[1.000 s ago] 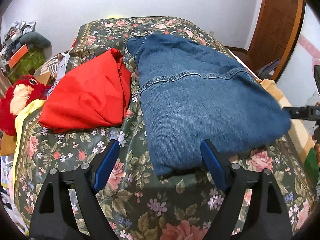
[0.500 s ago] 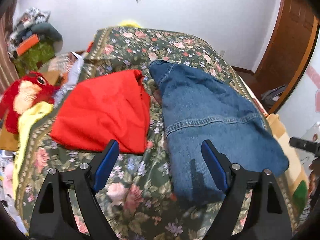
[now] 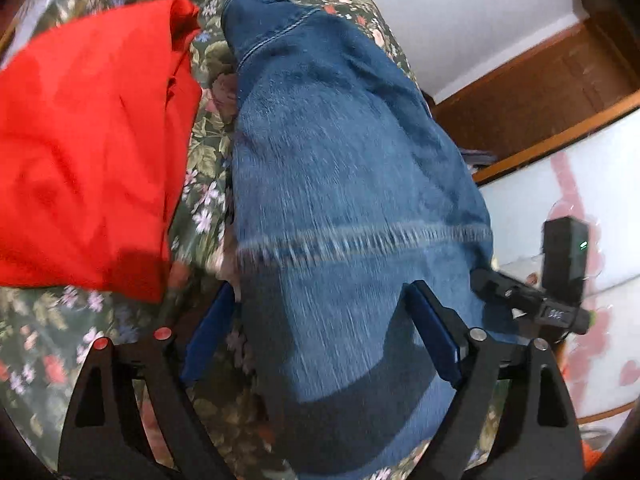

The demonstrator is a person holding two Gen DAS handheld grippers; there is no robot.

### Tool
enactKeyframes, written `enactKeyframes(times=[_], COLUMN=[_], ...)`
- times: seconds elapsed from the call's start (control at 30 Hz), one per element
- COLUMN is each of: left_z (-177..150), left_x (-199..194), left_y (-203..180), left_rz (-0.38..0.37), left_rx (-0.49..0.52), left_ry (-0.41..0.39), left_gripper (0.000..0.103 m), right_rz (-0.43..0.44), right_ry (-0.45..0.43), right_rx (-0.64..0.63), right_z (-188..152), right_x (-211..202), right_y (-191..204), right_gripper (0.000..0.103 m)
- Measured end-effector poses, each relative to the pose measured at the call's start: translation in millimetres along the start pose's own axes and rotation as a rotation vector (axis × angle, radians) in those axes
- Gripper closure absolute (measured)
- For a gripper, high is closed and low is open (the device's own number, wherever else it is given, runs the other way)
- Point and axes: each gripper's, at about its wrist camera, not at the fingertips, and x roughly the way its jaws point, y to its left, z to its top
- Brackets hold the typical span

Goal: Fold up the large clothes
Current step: 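Grasp the folded jacket with both tools and lift it off the bed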

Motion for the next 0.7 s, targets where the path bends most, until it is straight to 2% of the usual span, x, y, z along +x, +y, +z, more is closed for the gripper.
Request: enactKeyframes(times=[0.23,0.47,0.53,0.6,0.7], left_z=[22,27,35,33,37], left_x=[32,38,39,35,27], left_y=[9,6,0,-8,-18], left_rz=[-0.069,-0.098,-0.081,-0.062,-0.039], left_rx=[-0.043,-0.063,-0.051,-0.043,-0.029], left_ry=[0.066,0.078,0.080,0.074,0.059], left_gripper=[0.013,0.014,0.016,0.021,0.030], right_rz=[0.124,0.127,0.122,0.135,0.131], right_ry=[0.075,0.039,0.027,0.029,0.026], right_rx=[0.071,0.028,0.023,0.018,0.004], right_z=[13,14,14,15,11], right_x=[20,16,14,12,3], right_y=[-20,-10,-6,-3,6], right_gripper=[0.000,0.001,0.008,0.026,0.046])
